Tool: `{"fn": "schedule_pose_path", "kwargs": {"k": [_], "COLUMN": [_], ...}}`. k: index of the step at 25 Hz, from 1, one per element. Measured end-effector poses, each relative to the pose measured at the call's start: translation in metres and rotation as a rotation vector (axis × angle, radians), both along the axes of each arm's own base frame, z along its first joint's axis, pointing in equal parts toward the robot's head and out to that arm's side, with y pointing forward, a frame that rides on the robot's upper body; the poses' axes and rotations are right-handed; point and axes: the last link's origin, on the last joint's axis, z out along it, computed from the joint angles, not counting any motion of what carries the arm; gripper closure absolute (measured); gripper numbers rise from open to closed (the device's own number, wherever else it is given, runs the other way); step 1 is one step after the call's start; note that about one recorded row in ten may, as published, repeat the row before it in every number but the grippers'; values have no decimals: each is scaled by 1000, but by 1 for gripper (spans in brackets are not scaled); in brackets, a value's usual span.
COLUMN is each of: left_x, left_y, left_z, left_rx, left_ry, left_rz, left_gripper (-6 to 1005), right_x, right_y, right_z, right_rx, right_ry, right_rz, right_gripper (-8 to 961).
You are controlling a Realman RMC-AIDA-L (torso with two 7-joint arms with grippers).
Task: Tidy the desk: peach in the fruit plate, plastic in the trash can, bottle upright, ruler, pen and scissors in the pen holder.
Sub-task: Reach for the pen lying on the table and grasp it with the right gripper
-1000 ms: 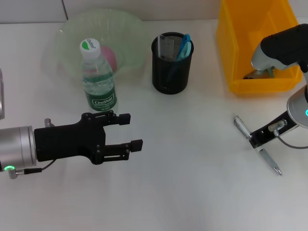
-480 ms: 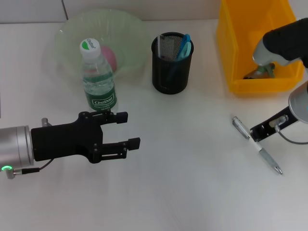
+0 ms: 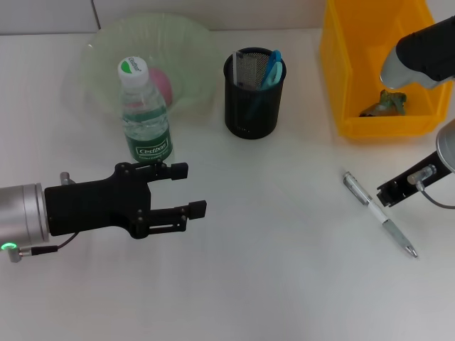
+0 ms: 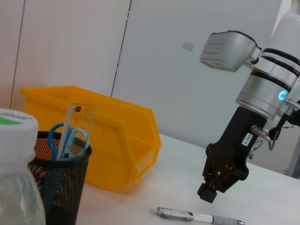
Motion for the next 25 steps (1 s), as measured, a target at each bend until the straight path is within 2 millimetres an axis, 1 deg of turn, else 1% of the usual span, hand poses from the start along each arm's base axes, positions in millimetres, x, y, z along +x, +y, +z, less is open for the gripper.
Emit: {"fn": "schedule_pose_path", "kwargs": {"k": [4,15,17,25], "left_x": [0,0,0,-1], "left_y": [0,0,0,0], "left_z": [0,-1,-1,-1], "left_rx": [1,3,3,7], "left_ry": [0,0,0,3], "left_rz": [-2,-3,-2,1], "left_gripper": [221,222,222,221], "right_x": [3,11,12,11], "right_y": [-1,2,2,0], "right_z": [-2,-9,-11,-17], "right_rx": [-11,-10,-14,-29], "right_ry": [-7,-12,-13,-11], "right_rz": [-6,-16,-14,-8], "right_gripper": [853,694,708,710]}}
